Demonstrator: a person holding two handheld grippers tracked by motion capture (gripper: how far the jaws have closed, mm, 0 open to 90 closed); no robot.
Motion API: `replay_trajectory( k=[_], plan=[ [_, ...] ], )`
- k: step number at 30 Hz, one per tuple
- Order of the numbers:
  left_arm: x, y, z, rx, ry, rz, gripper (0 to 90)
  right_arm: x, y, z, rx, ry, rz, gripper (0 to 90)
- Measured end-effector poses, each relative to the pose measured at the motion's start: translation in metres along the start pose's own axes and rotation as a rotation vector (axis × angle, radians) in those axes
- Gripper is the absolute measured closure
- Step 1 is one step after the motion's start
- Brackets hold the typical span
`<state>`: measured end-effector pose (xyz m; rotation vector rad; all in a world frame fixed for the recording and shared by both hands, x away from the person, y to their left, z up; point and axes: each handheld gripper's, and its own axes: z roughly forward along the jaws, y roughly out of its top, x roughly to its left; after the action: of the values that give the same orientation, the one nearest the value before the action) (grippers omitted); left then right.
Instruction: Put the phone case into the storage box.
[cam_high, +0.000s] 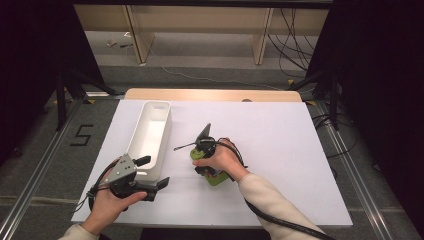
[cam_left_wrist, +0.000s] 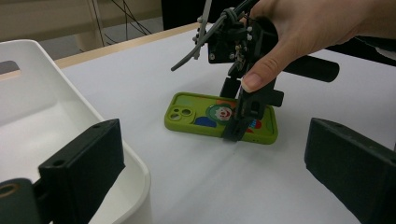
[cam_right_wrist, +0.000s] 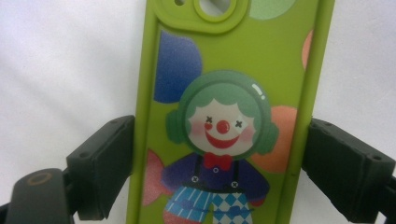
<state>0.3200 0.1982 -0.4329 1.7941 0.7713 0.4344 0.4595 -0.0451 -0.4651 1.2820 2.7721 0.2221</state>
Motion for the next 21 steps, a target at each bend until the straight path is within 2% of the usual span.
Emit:
replay_trajectory(
  k=[21],
  plan=[
    [0.0002,0.0000,-0.0002,-0.001,-0.003,0.002,4.5,0.0025,0.0022,-0.0001,0.025,-0.020,0.039,15.7]
  ],
)
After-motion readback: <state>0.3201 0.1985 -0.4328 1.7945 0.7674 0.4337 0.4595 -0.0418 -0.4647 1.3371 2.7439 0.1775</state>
